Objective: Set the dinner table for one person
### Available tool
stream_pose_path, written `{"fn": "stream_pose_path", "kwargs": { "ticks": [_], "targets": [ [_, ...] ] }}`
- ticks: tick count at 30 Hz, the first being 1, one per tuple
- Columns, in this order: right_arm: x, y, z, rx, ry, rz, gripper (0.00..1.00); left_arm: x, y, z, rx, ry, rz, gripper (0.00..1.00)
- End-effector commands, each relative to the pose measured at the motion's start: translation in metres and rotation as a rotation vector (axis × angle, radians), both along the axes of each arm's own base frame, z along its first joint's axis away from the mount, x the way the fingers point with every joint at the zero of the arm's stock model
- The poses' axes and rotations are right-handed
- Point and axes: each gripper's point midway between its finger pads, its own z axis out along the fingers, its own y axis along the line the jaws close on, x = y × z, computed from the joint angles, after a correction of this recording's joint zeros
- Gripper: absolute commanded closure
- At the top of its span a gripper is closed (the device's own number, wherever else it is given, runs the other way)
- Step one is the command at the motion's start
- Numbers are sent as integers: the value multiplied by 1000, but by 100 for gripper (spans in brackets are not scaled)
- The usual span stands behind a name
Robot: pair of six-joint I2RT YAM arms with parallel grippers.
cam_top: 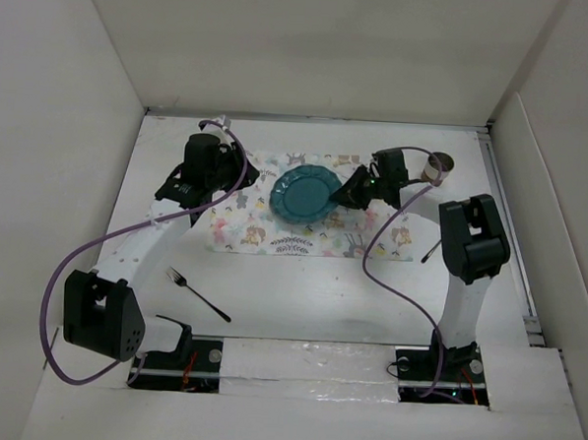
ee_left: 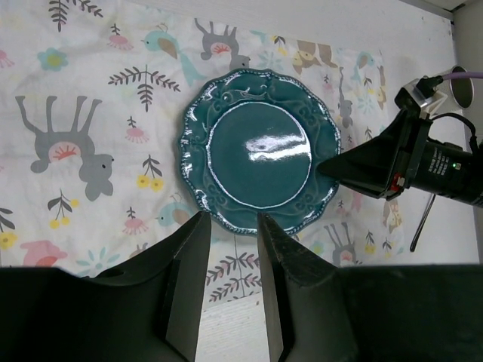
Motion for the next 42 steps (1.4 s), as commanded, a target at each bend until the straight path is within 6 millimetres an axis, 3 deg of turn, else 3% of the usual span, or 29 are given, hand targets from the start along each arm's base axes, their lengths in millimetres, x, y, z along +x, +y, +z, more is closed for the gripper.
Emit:
{"fn": "stream_pose_path", "kwargs": {
  "ticks": [1, 2, 5, 9, 10, 13, 14, 15, 16, 17, 18, 19, 22, 23, 24, 26, 27, 28, 29, 30, 31, 38, 42],
  "targets": [
    [-3, 7, 9, 25, -46, 62, 73, 0, -4, 10, -18, -40, -18, 72],
    [-7, 2, 2, -9, -15, 51, 64, 0, -4, 12, -20, -42, -18, 72],
    [-14, -6, 1, -75, -17, 61, 50, 1, -4, 19, -19, -57, -15, 72],
    [-14, -22, 20, -190, -70, 69, 41, 4, 3, 33, 15, -82, 8, 71],
    [-14, -26, 33, -210, -102, 65, 39, 5, 5, 39, 29, -97, 6, 72],
    [-10, -50, 62, -263, -166, 34, 37, 9, 12, 57, 75, -134, 18, 71],
    [-4, -69, 68, -282, -167, -11, 38, 10, 12, 62, 84, -143, 18, 71],
    [2, -81, 78, -294, -193, -35, 44, 11, 14, 70, 94, -153, 23, 71],
    [8, -92, 86, -297, -210, -63, 57, 12, 14, 72, 101, -155, 16, 71],
    [20, -121, 98, -322, -238, -148, 90, 12, 14, 73, 115, -157, 7, 74],
    [28, -138, 105, -344, -257, -200, 100, 12, 10, 78, 109, -164, -16, 92],
    [37, -155, 115, -371, -281, -258, 100, 12, 8, 76, 112, -157, -32, 100],
    [65, -243, 131, -540, -283, -520, 100, 10, 5, 75, 124, -160, -69, 100],
    [66, -244, 124, -545, -270, -516, 100, 9, 5, 75, 130, -161, -74, 100],
    [70, -263, 123, -562, -255, -555, 100, 8, 5, 76, 133, -166, -79, 100],
    [79, -294, 128, -628, -234, -632, 87, 6, 3, 75, 145, -169, -108, 100],
    [82, -313, 110, -656, -173, -661, 79, 2, -2, 75, 158, -177, -130, 93],
    [85, -323, 114, -670, -154, -678, 65, 1, -4, 76, 180, -185, -136, 86],
    [87, -331, 110, -696, -140, -683, 60, 0, -9, 81, 208, -200, -141, 79],
    [90, -337, 92, -708, -99, -678, 57, -7, -21, 77, 283, -211, -165, 68],
    [88, -344, 87, -718, -67, -683, 55, -10, -27, 77, 310, -217, -176, 64],
    [98, -355, 55, -755, -2, -662, 53, -17, -45, 71, 321, -205, -208, 60],
    [100, -354, 41, -754, 28, -650, 64, -16, -47, 63, 317, -188, -211, 61]
  ]
}}
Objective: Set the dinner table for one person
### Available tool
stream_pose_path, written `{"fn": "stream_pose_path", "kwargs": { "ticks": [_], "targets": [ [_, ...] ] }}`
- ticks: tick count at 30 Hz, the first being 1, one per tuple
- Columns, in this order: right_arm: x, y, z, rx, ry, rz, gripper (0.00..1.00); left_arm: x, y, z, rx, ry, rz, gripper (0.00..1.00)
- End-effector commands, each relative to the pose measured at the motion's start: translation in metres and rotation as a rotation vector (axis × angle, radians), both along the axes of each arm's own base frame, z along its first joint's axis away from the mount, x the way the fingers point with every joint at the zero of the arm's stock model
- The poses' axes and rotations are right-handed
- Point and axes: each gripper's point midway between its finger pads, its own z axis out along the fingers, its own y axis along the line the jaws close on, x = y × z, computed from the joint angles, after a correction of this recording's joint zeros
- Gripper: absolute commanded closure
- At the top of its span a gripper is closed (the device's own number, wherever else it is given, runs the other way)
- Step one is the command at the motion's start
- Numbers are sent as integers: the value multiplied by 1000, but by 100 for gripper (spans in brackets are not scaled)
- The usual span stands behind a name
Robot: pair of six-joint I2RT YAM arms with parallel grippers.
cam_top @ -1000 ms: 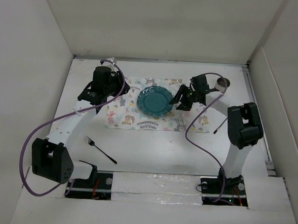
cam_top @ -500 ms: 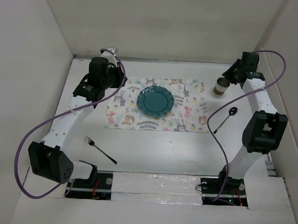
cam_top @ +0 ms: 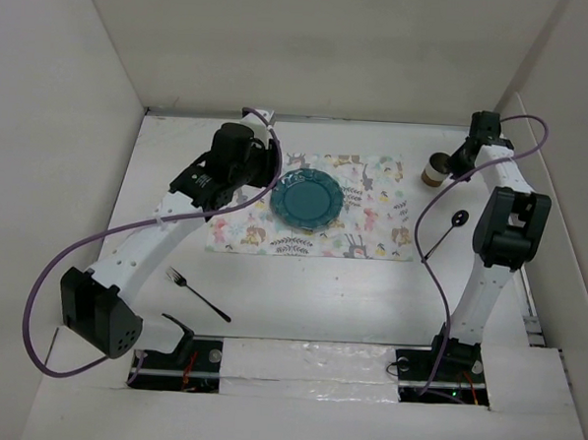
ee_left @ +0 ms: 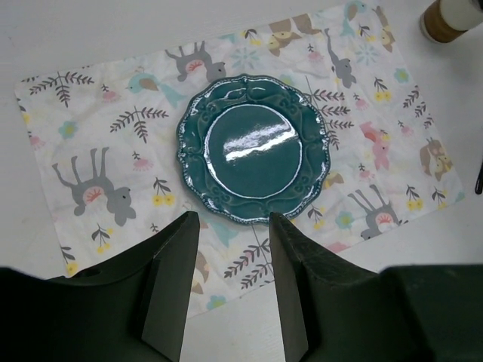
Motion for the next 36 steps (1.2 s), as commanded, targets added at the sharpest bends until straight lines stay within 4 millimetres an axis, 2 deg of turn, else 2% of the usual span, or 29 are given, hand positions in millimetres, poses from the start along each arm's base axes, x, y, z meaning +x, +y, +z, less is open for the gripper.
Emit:
{"fn": "stream_pose_path", "kwargs": {
  "ticks": [1, 3, 5, 6, 8, 9, 12, 13, 15, 16, 19, 20, 22, 23, 25, 27, 30, 31, 36],
  "targets": [
    [11, -8, 25, -42, -49, -7, 80, 6, 1, 15, -8, -37, 10, 61],
    [11, -8, 26, -39, -50, -12, 98, 6, 0, 13, -12, -32, 12, 62],
    [12, -7, 37, -67, -80, -18, 100, 7, 0, 15, -15, -32, 12, 62],
    [14, -1, 57, -85, -124, -11, 100, 7, -1, 14, -17, -31, 11, 62],
    [20, 8, 81, -100, -199, 15, 100, 8, -2, 14, -18, -27, 13, 62],
    [22, 16, 99, -98, -241, 33, 100, 9, -2, 12, -18, -22, 12, 62],
    [28, 52, 119, -80, -276, 137, 100, 9, -3, 11, -21, -15, 14, 63],
    [28, 72, 115, -71, -256, 178, 100, 9, -4, 10, -24, -12, 16, 63],
    [29, 94, 116, -65, -251, 235, 100, 9, -3, 9, -24, -10, 16, 63],
    [30, 112, 109, -56, -239, 274, 100, 8, -3, 9, -24, -10, 16, 63],
    [33, 132, 102, -46, -229, 311, 100, 7, -2, 8, -24, -10, 16, 63],
    [34, 140, 93, -40, -209, 327, 100, 6, -2, 5, -21, -3, 17, 63],
    [42, 149, 94, -33, -219, 346, 100, 5, -1, 6, -24, -7, 17, 63],
    [48, 152, 71, -45, -168, 357, 100, 4, -1, 5, -23, -4, 18, 64],
    [53, 151, 77, -50, -169, 353, 100, 3, 0, 6, -25, -6, 18, 64],
    [55, 155, 61, -53, -133, 360, 100, 1, 1, 3, -20, 0, 17, 64],
    [56, 152, 54, -62, -121, 338, 100, -2, 3, 1, -20, 1, 19, 64],
    [55, 158, 53, -57, -122, 347, 100, -3, 3, 1, -23, 3, 19, 64],
    [49, 151, 40, -74, -83, 315, 100, -5, 4, -1, -29, 10, 24, 64]
  ]
}}
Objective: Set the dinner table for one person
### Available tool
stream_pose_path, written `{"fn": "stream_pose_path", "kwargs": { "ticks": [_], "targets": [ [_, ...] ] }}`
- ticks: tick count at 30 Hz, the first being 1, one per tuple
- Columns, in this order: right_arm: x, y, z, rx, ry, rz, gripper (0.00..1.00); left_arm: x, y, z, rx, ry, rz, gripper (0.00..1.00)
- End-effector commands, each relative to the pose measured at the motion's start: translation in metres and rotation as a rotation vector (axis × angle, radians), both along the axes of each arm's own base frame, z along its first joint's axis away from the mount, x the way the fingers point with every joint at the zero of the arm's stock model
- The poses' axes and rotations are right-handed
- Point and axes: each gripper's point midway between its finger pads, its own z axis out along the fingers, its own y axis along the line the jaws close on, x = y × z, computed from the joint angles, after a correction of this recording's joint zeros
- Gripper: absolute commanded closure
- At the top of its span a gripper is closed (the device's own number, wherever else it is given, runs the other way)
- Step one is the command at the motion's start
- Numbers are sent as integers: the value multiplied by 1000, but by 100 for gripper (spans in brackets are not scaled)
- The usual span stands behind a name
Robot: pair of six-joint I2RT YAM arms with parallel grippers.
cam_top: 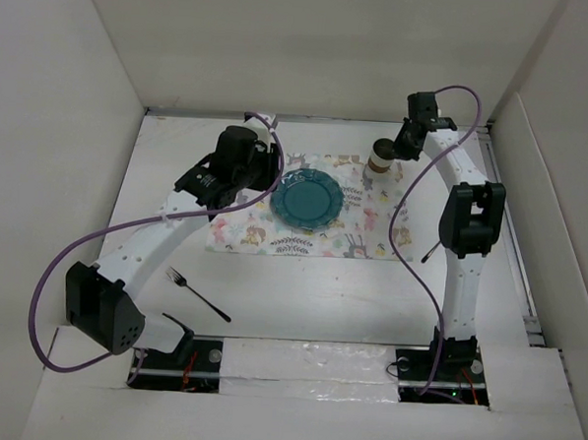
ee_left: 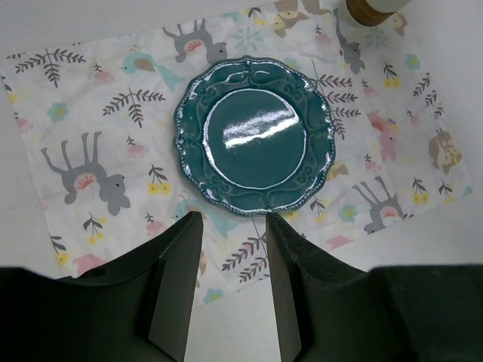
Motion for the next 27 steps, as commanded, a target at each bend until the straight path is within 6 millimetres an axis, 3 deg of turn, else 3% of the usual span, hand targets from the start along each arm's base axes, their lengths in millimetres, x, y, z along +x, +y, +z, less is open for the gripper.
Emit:
{"fn": "stream_pose_path", "kwargs": {
  "ticks": [1, 9, 12, 13, 14, 17, 19, 21, 22, 23, 24, 25, 26, 27],
  "targets": [
    [4, -5, 24, -21, -62, -32, 100, -7, 4, 18, -38, -40, 9, 64],
    [-2, -9, 9, -35, -23, -50, 100, -5, 3, 20, -47, -43, 13, 64],
    [-4, -13, 3, -32, -8, -59, 88, -6, 3, 18, -49, -37, 15, 64],
    [-4, -13, 4, -31, -9, -57, 77, -6, 2, 19, -51, -39, 16, 64],
    [-5, -12, 4, -28, -9, -56, 72, -6, 3, 17, -49, -38, 15, 64],
    [-3, -6, 23, 3, -40, -38, 59, -6, 3, 19, -52, -40, 16, 64],
    [-2, -15, 54, 23, -107, -48, 51, -6, 2, 22, -55, -45, 16, 64],
    [-5, -21, 72, 47, -148, -50, 50, -8, -4, 29, -76, -47, -16, 64],
    [-12, -26, 102, 60, -215, -53, 56, -8, -5, 34, -83, -48, -22, 66],
    [-16, -40, 110, 71, -241, -85, 68, -9, -9, 42, -96, -49, -45, 70],
    [-26, -48, 91, 76, -230, -108, 82, -10, -11, 46, -103, -52, -52, 75],
    [-41, -57, 118, 87, -295, -133, 100, -12, -13, 50, -113, -54, -66, 83],
    [-52, -77, 114, 104, -300, -193, 100, -15, -16, 56, -134, -60, -86, 100],
    [-74, -86, 77, 115, -235, -231, 100, -17, -18, 58, -143, -61, -95, 100]
  ]
}}
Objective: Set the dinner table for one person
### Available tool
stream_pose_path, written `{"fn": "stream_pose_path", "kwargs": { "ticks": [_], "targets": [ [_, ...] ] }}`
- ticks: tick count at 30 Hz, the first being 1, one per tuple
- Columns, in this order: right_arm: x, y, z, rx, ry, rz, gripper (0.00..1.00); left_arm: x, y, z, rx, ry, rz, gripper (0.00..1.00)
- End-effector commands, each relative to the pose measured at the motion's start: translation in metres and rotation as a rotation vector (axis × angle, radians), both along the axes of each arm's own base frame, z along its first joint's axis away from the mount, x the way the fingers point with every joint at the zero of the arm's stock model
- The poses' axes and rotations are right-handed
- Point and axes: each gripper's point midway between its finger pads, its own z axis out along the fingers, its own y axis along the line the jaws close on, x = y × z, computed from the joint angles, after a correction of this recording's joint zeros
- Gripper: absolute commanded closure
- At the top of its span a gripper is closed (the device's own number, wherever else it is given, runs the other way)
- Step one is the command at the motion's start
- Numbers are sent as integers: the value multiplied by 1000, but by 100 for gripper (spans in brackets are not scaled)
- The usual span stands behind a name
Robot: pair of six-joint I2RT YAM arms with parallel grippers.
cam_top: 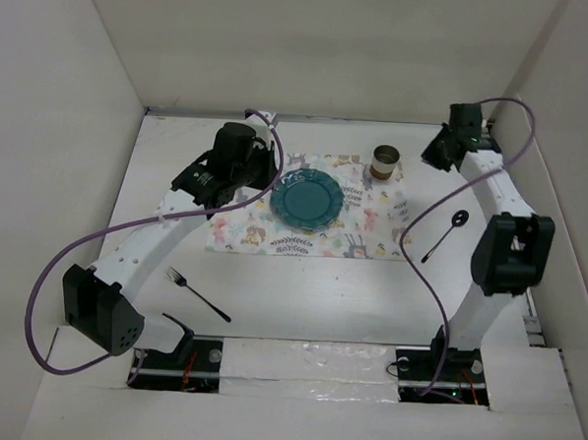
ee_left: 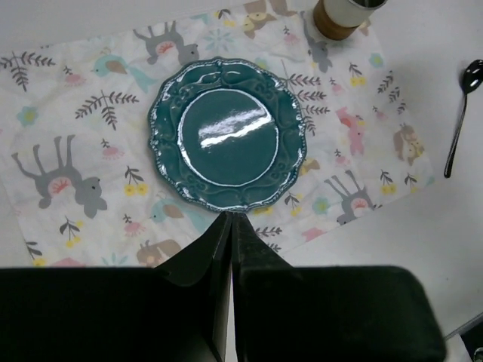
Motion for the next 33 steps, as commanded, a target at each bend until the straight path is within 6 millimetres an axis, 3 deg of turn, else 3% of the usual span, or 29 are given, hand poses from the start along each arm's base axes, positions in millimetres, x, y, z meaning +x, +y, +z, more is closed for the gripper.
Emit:
{"fn": "stream_pose_path", "kwargs": {
  "ticks": [1, 2, 3, 4, 5, 6, 7, 8, 9, 10, 11, 14, 20, 28, 33],
  "targets": [
    [-31, -47, 11, 54, -104, -149, 100, -10, -9, 49, -99, -84, -56, 100],
    [-47, -65, 17, 70, -125, -208, 100, -15, -10, 49, -114, -84, -68, 100],
    [-61, -73, 5, 78, -104, -239, 100, -16, -9, 47, -116, -79, -69, 100],
    [-88, -78, -31, 85, -18, -273, 100, -19, -10, 45, -124, -74, -77, 100],
    [-113, -98, -42, 100, 5, -350, 98, -26, -12, 38, -133, -56, -97, 100],
    [-122, -96, -55, 102, 39, -352, 98, -26, -12, 37, -133, -55, -97, 100],
    [-137, -105, -65, 91, 66, -371, 83, -31, -12, 28, -136, -35, -105, 98],
    [-138, -110, -65, 82, 67, -388, 83, -32, -11, 31, -140, -40, -105, 94],
    [-144, -113, -73, 78, 91, -391, 67, -36, -14, 28, -141, -37, -117, 90],
    [-145, -108, -77, 105, 112, -339, 62, -37, -14, 24, -144, -35, -120, 83],
    [-151, -104, -92, 119, 183, -329, 60, -42, -20, 22, -144, -32, -138, 81],
    [-149, -97, -99, 149, 215, -256, 55, -47, -27, 16, -103, -39, -142, 80],
    [-146, -94, -115, 117, 273, -213, 57, -45, -25, 13, -78, -49, -131, 79],
    [-147, -103, -133, 43, 361, -225, 69, -47, -24, 9, -87, -41, -121, 79],
    [-151, -97, -141, -7, 417, -192, 75, -46, -24, 9, -95, -48, -112, 79]
  ]
}}
